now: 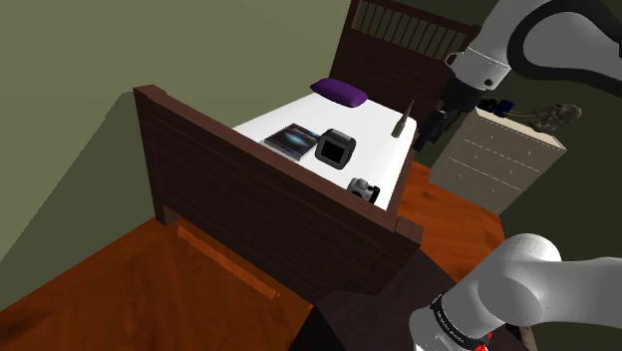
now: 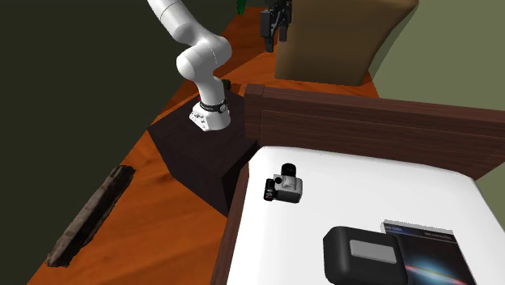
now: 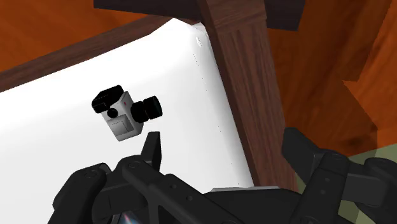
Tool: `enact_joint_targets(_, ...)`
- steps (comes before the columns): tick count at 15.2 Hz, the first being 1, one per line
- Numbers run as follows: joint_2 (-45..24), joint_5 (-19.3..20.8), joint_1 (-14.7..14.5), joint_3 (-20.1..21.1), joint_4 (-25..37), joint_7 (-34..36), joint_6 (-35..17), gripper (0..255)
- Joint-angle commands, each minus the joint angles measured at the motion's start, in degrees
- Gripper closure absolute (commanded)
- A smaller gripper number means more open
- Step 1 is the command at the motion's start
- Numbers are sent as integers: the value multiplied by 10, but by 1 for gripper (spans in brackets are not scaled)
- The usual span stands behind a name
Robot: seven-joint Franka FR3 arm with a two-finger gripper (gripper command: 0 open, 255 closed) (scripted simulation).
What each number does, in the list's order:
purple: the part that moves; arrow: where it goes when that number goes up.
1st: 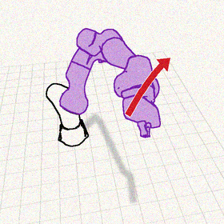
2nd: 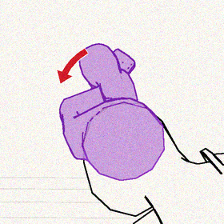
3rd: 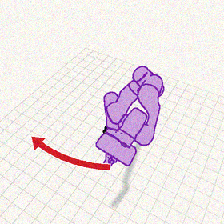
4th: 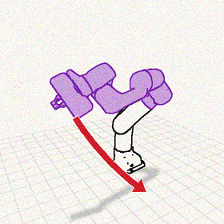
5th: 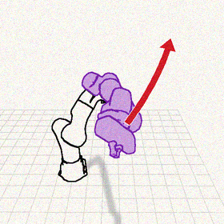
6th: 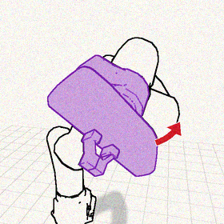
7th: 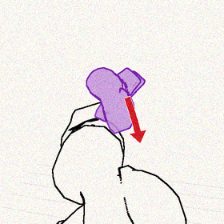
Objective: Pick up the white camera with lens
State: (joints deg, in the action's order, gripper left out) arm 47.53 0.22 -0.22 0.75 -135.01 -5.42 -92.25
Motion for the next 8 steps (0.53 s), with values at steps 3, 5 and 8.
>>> enact_joint_targets(3,5,12,-1,-19,-36,-32,-35,0)
enact_joint_targets(5,5,25,0,-40,-68,-65,-72,0)
enact_joint_targets(8,-4,45,1,-72,-110,-113,-129,0)
